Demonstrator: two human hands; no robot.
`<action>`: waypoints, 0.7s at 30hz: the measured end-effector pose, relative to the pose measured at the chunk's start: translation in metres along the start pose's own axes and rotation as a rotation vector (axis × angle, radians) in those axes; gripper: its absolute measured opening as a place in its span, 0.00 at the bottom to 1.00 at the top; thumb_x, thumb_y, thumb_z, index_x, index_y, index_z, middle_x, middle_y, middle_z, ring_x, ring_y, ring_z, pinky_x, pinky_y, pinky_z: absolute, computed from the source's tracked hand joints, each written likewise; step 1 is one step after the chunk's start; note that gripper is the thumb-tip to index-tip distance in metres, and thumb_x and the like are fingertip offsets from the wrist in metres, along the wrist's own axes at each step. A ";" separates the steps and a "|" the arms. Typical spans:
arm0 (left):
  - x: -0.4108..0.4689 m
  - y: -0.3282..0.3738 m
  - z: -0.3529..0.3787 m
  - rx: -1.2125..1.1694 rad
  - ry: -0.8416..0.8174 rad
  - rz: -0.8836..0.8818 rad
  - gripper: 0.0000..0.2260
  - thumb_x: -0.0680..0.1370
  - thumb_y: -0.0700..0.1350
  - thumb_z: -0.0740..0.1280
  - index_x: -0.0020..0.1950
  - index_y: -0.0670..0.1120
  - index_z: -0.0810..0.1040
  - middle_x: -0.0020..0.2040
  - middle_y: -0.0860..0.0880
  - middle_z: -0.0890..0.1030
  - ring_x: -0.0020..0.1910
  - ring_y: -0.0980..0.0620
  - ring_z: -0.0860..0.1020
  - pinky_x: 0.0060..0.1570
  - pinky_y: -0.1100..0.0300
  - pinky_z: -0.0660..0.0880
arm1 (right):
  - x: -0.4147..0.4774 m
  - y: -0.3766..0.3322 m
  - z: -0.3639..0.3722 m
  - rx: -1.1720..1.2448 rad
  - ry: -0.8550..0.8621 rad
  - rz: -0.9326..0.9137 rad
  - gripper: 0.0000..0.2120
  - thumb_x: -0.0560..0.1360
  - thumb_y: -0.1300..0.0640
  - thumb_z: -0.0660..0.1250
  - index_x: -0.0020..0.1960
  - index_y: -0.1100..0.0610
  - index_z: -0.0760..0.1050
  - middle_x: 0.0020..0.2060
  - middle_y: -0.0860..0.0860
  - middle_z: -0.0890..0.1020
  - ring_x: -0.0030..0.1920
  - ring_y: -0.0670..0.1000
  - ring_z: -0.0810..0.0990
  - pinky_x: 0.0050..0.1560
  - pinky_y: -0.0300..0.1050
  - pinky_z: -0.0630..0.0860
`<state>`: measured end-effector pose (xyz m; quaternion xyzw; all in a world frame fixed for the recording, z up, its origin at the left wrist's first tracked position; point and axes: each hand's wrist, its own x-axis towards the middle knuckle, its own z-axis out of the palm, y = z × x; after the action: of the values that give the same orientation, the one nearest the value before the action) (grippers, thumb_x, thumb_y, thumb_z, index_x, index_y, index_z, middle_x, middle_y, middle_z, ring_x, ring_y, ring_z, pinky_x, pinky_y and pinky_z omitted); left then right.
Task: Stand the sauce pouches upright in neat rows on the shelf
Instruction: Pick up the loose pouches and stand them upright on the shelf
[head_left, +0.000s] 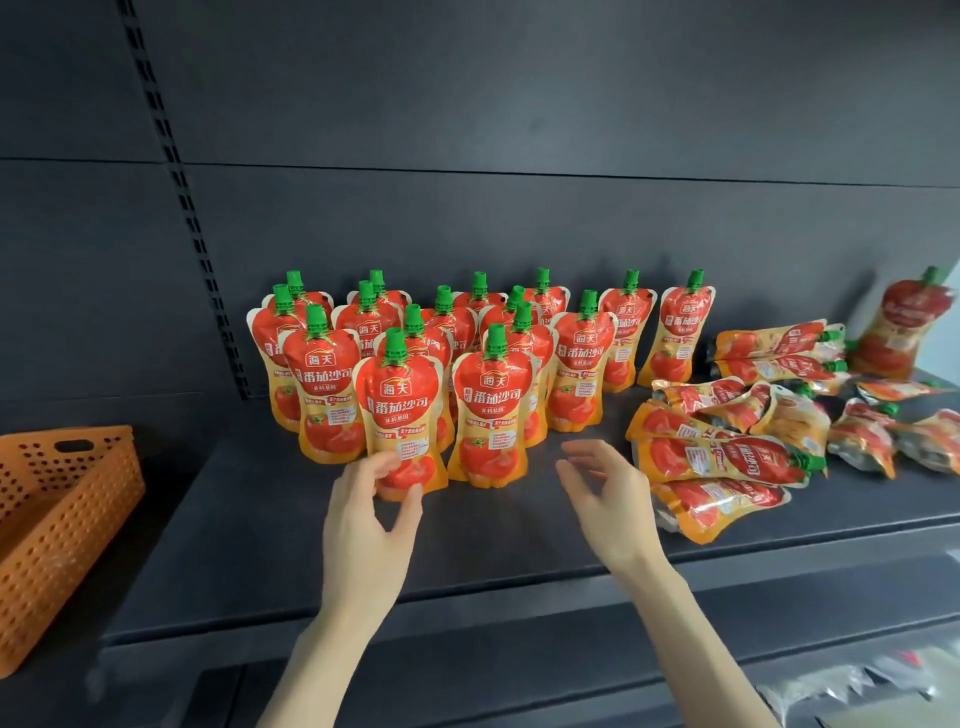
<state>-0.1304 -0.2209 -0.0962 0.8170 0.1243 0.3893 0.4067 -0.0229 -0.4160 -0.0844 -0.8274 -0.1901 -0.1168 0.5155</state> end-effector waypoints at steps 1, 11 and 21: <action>-0.001 0.012 0.004 -0.029 -0.026 0.010 0.12 0.73 0.41 0.70 0.54 0.50 0.75 0.50 0.54 0.79 0.49 0.56 0.78 0.48 0.71 0.71 | -0.002 -0.001 -0.010 -0.001 0.011 -0.013 0.08 0.76 0.59 0.66 0.55 0.55 0.77 0.47 0.46 0.81 0.50 0.44 0.79 0.47 0.33 0.73; -0.020 0.114 0.113 -0.156 -0.358 0.099 0.03 0.75 0.41 0.68 0.45 0.49 0.79 0.41 0.59 0.81 0.46 0.63 0.78 0.46 0.73 0.72 | -0.013 0.035 -0.134 -0.004 0.107 0.004 0.07 0.76 0.60 0.66 0.49 0.51 0.79 0.43 0.41 0.83 0.45 0.40 0.80 0.44 0.33 0.75; -0.055 0.191 0.257 -0.161 -0.346 0.062 0.03 0.75 0.42 0.69 0.44 0.50 0.79 0.42 0.60 0.81 0.45 0.62 0.79 0.44 0.71 0.74 | 0.012 0.127 -0.268 -0.041 -0.009 0.033 0.09 0.77 0.62 0.63 0.48 0.49 0.78 0.43 0.41 0.82 0.47 0.37 0.78 0.43 0.27 0.73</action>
<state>0.0010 -0.5169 -0.0746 0.8401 -0.0041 0.2639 0.4738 0.0438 -0.7041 -0.0642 -0.8413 -0.1761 -0.1084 0.4995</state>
